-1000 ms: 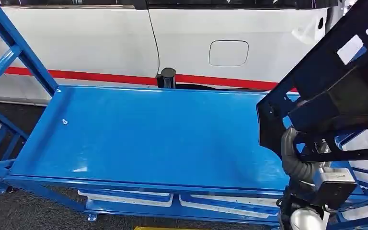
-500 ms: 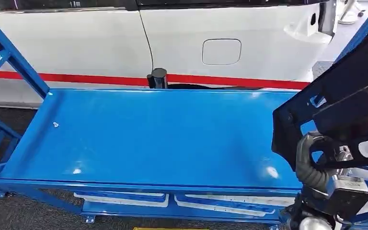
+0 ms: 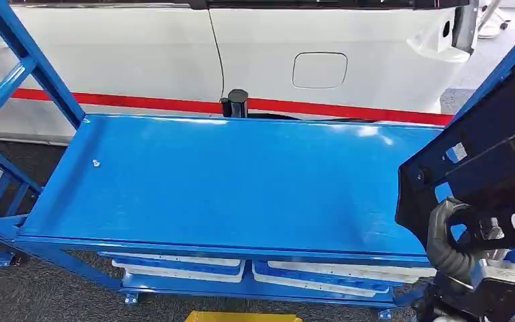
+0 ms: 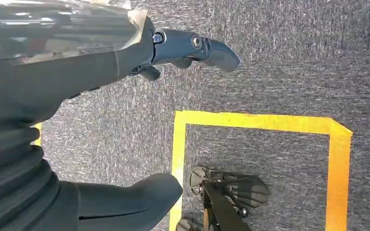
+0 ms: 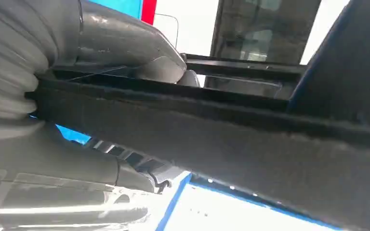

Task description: Take the parts from the cabinet and place them on the table.

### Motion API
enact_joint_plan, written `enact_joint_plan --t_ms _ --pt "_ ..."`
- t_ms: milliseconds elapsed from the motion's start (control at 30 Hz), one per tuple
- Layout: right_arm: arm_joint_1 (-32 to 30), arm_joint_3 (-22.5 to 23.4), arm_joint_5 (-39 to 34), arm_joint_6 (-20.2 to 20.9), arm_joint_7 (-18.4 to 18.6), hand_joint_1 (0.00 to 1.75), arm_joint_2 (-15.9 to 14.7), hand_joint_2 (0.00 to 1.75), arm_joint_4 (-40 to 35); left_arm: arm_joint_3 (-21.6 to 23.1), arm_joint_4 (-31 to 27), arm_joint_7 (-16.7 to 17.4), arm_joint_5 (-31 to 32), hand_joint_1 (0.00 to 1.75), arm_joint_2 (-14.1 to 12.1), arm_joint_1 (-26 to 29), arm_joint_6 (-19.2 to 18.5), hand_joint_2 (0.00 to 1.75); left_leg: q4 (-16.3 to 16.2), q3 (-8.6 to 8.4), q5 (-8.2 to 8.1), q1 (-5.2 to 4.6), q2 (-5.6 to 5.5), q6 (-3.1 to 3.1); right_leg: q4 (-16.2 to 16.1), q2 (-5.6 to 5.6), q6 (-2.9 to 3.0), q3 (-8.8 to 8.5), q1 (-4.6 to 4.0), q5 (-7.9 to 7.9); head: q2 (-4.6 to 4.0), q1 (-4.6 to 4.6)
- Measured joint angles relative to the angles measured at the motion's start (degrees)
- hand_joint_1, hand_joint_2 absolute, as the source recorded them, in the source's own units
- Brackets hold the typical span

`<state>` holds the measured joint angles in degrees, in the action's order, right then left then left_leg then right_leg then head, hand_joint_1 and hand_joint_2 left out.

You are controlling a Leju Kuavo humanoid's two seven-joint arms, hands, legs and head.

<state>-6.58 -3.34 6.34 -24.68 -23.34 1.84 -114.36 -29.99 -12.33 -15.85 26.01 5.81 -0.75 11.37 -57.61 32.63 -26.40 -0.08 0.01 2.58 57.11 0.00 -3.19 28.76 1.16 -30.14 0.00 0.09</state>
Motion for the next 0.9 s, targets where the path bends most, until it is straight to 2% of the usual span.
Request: enact_joint_plan --t_ms 33,133,167,200,233,300,333,367,400,467,500,533,567,633,667,700,733,767,800,833,867,900 --pt "-0.2 0.0 0.0 0.0 0.0 1.75 0.0 1.75 0.0 0.0 0.0 0.0 0.0 0.00 0.0 -0.1 0.0 1.75 0.0 0.21 0.22 -0.23 -0.06 -0.48 0.5 0.07 0.36 -0.33 -0.63 0.81 0.00 -0.15" --pt "-0.5 0.2 0.0 0.0 -0.2 1.75 0.0 1.75 -0.2 0.0 0.0 0.0 0.0 0.00 0.0 -0.1 0.0 1.75 0.1 0.34 0.82 -0.29 -0.08 -1.43 0.1 0.11 0.99 0.34 -0.75 0.98 0.00 -0.13" --pt "-0.5 0.2 0.0 0.0 -0.2 1.75 0.0 1.75 -0.3 0.0 0.0 0.0 0.0 0.00 -0.2 -0.1 0.0 1.75 -0.1 0.59 0.60 -0.28 -0.16 -1.72 -0.3 0.08 1.69 0.90 0.50 1.47 0.00 -0.13" --pt "-0.5 0.2 0.0 0.0 -0.2 1.75 0.1 1.75 -0.3 0.0 0.0 0.0 0.0 0.00 -0.2 -0.1 0.0 1.75 -1.3 1.09 -1.07 -0.13 -0.21 -2.14 -0.3 0.02 2.15 0.72 0.47 1.71 0.00 -0.20" --pt "-0.5 0.2 0.0 0.0 -0.2 1.75 0.1 1.75 -0.4 0.0 0.0 0.0 0.0 0.00 -0.1 -0.1 0.0 1.75 -4.2 2.21 -3.80 0.05 -0.21 -2.44 -0.3 -0.08 2.81 1.04 0.50 2.05 0.00 -0.48" --pt "-0.5 0.3 0.0 0.0 -0.2 1.75 0.1 1.75 -0.4 0.0 0.1 0.0 0.0 0.00 -0.1 -0.1 -0.1 1.75 -13.8 5.77 -9.25 0.38 -0.20 -3.17 -0.3 -0.23 3.06 1.95 0.34 2.59 0.00 -0.52" --pt "-0.6 0.3 0.0 0.0 -0.2 1.75 0.1 1.75 -0.4 0.0 0.1 0.0 0.0 0.00 -0.1 -0.1 -0.1 1.75 -17.2 6.81 -10.42 0.52 -0.21 -3.43 -0.3 -0.24 2.99 2.31 0.33 2.86 0.00 -0.59" --pt "-0.7 0.4 0.0 0.0 -0.2 1.75 0.1 1.75 -0.4 0.0 0.2 0.0 0.0 0.00 -0.2 -0.1 -0.1 1.75 -17.7 6.56 -10.08 0.69 -0.20 -3.58 -0.2 -0.23 2.83 2.57 0.33 3.08 0.00 -0.57" --pt "-0.7 0.4 0.0 0.0 -0.2 1.75 0.1 1.75 -0.3 0.0 0.2 0.0 0.0 0.00 -0.2 -0.1 -0.1 1.75 -15.7 4.98 -8.53 0.85 -0.18 -3.65 -0.2 -0.22 2.63 2.78 0.38 3.24 0.00 -0.63" --pt "-0.8 0.5 0.0 0.0 -0.2 1.75 0.1 1.75 -0.4 0.0 0.2 0.0 0.0 0.00 -0.2 -0.1 -0.2 1.75 -5.5 -1.26 -3.99 1.07 -0.16 -3.56 0.1 -0.18 2.51 3.00 0.53 3.48 0.00 -0.66" --pt "-0.8 0.6 0.0 0.0 -0.2 1.75 0.2 1.75 -0.4 0.0 0.2 0.0 0.0 0.00 -0.3 -0.2 -0.4 1.75 -0.7 -4.20 -3.06 1.19 -0.22 -3.37 0.2 -0.18 2.34 3.07 0.48 3.57 0.00 -0.66" --pt "-0.8 0.8 0.0 -0.1 -0.2 1.75 0.2 1.75 -0.5 0.0 0.2 0.0 0.0 0.00 -0.3 -0.2 -0.5 1.75 0.9 -5.01 -3.48 0.86 -0.34 -3.15 0.4 -0.18 2.01 3.46 0.04 3.77 0.00 -0.64" --pt "-0.8 0.9 0.0 -0.1 -0.2 1.75 0.2 1.75 -0.5 0.0 0.2 0.0 0.0 0.00 -0.3 -0.2 -0.5 1.75 0.6 -4.55 -3.10 0.70 -0.37 -2.65 0.3 -0.20 1.51 3.51 0.02 4.11 0.00 -0.48" --pt "-0.9 0.9 0.0 -0.2 -0.2 1.75 0.2 1.75 -0.6 0.0 0.2 0.0 0.0 0.00 -0.3 -0.2 -0.6 1.75 0.6 -4.01 -2.98 0.30 -0.35 -2.10 0.0 -0.19 0.63 3.73 0.21 4.70 0.00 -0.52" --pt "-1.0 1.0 0.0 -0.2 -0.3 1.75 0.2 1.75 -0.7 0.0 0.2 0.0 0.0 0.00 -0.3 -0.2 -0.6 1.75 1.3 -3.73 -2.30 0.40 -0.22 -1.20 -0.1 -0.09 0.10 3.82 -0.07 5.01 0.00 -0.57" --pt "-1.2 1.0 -0.1 -0.2 -0.4 1.75 0.1 1.75 -0.7 0.0 0.2 0.0 -0.1 0.00 -0.2 -0.3 -0.6 1.75 1.7 -3.71 -1.70 0.70 0.18 -0.49 0.9 -0.10 0.20 4.72 0.18 3.83 0.00 -0.61" --pt "-1.2 1.0 -0.2 -0.2 -0.5 1.75 0.1 1.75 -0.7 0.0 0.2 0.0 -0.1 0.00 -0.3 -0.3 -0.6 1.75 1.8 -3.24 -1.19 0.64 0.18 0.28 3.6 -0.07 0.82 5.79 -0.03 1.46 0.00 -0.33" --pt "-1.2 1.1 -0.3 -0.2 -0.5 1.75 0.1 1.75 -0.7 0.0 0.2 0.0 -0.2 0.00 -0.4 -0.3 -0.6 1.75 1.8 -2.72 -0.81 0.60 0.20 0.48 7.6 -0.05 1.37 7.26 -0.02 -1.06 0.00 -0.04" --pt "-1.2 1.2 -0.4 -0.2 -0.5 1.75 0.0 1.75 -0.7 0.0 0.2 0.0 -0.2 0.00 -0.4 -0.3 -0.6 1.75 1.8 -2.17 -0.42 0.50 0.27 0.50 12.2 -0.04 1.57 8.90 -0.03 -3.28 0.00 0.00" --pt "-1.4 1.2 -0.5 -0.1 -0.5 1.75 0.0 1.75 -0.7 0.0 0.3 0.0 -0.2 0.00 -0.4 -0.3 -0.6 1.75 1.7 -1.49 -0.01 0.37 0.33 0.52 16.6 -0.05 1.47 10.28 -0.02 -4.94 0.00 -0.02" --pt "-1.6 1.2 -0.5 -0.1 -0.5 1.75 0.0 1.75 -0.6 0.0 0.3 0.0 -0.2 0.00 -0.4 -0.3 -0.7 1.75 1.6 -0.92 0.37 0.31 0.34 0.47 18.2 -0.06 1.08 10.28 -0.01 -5.14 0.00 -0.04" --pt "-1.8 1.2 -0.5 0.0 -0.5 1.75 -0.1 1.75 -0.6 0.0 0.4 0.0 -0.3 0.00 -0.4 -0.3 -0.7 1.75 1.5 -0.41 0.68 0.30 0.34 0.38 16.7 -0.06 0.55 8.82 0.00 -4.37 0.00 0.00"
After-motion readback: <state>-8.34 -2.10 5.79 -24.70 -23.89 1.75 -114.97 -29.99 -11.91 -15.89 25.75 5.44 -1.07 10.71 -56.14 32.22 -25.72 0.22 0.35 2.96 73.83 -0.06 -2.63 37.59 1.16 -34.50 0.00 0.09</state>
